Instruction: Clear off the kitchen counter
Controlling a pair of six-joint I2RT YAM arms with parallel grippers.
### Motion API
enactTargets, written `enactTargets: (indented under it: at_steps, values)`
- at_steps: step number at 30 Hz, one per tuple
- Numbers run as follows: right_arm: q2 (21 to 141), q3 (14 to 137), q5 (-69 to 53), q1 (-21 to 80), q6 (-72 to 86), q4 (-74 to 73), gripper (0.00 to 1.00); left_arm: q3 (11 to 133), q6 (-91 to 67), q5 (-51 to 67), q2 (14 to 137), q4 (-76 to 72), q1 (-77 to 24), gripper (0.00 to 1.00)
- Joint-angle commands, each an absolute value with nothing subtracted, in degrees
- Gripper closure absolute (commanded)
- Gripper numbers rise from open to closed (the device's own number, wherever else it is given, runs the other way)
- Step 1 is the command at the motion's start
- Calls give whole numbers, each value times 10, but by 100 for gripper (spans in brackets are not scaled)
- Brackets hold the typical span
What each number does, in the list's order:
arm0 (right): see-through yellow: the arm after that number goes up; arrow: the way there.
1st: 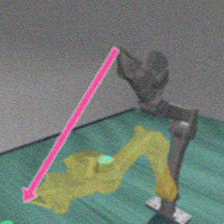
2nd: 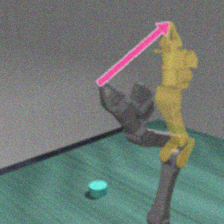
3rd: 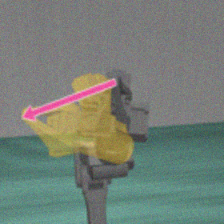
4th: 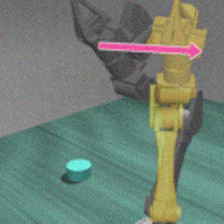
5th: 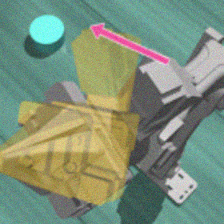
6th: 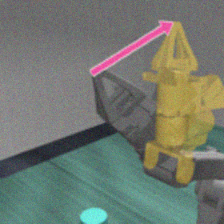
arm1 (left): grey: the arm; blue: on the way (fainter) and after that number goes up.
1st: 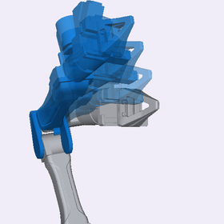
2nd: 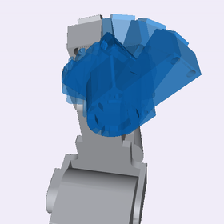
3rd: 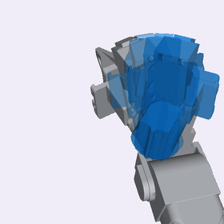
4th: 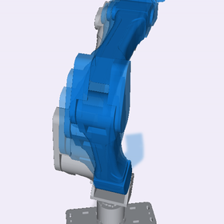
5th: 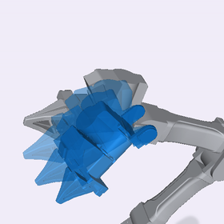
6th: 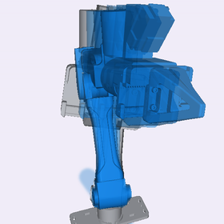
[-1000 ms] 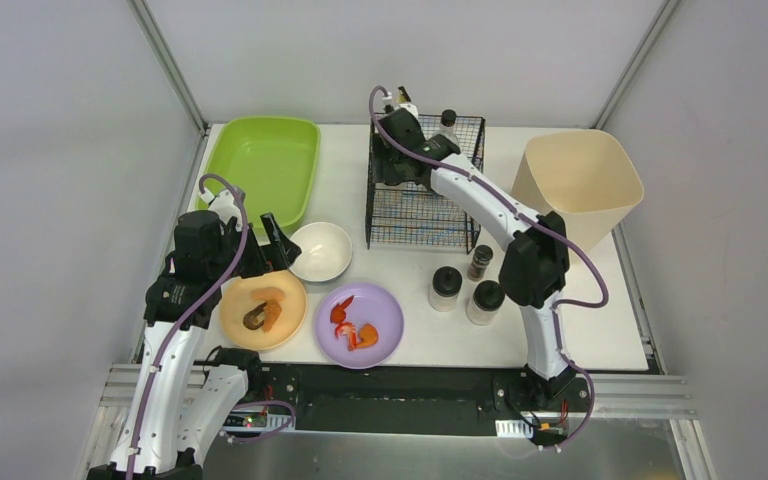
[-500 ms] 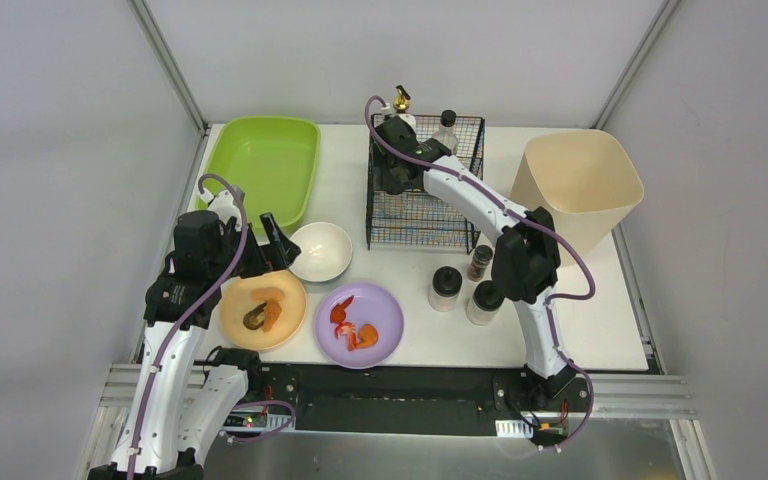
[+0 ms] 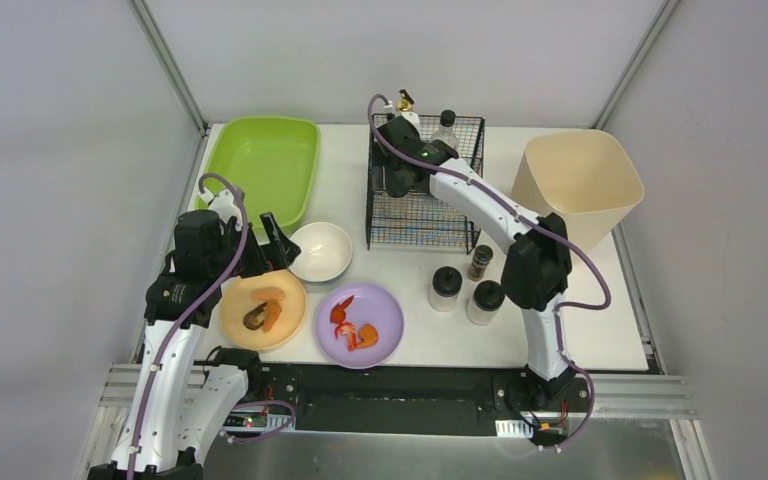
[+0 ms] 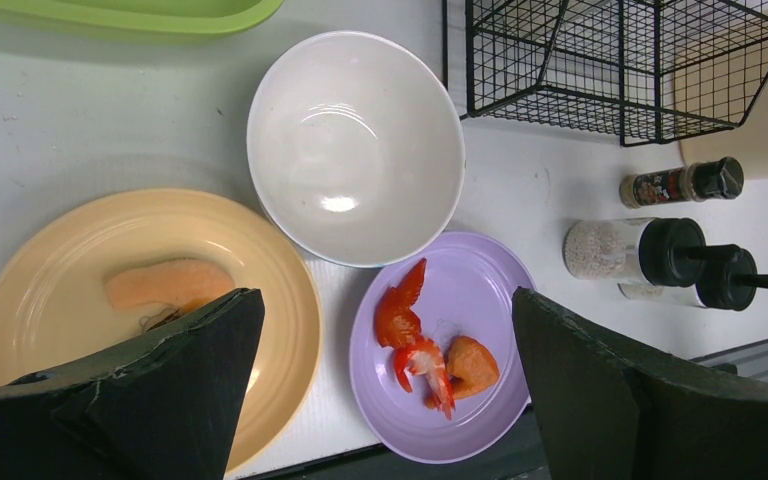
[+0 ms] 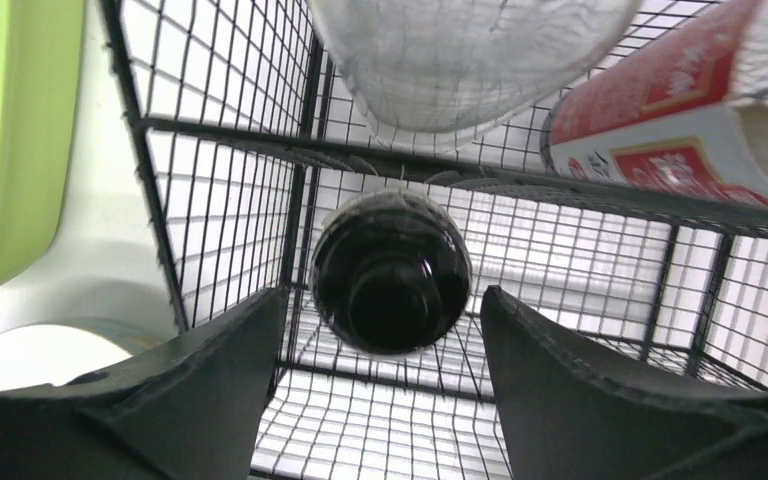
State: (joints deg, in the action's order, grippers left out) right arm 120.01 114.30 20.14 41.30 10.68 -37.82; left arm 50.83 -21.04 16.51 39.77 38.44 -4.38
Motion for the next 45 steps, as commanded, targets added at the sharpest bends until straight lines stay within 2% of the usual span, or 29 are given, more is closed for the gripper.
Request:
enactTargets:
  at_steps: [1, 13, 23, 33, 45]
  values:
    - [1093, 1116, 218, 421, 95, -364, 23, 506, -209, 178, 397, 372, -35, 0]
    - [845, 866, 235, 441, 110, -346, 19, 506, -210, 180, 393, 372, -34, 0]
    - [739, 724, 242, 477, 136, -394, 15, 506, -210, 188, 393, 372, -34, 0]
    - [734, 631, 223, 478, 171, -369, 9, 506, -210, 188, 393, 372, -35, 0]
    - [786, 587, 165, 478, 197, -333, 4, 506, -210, 185, 391, 372, -34, 0]
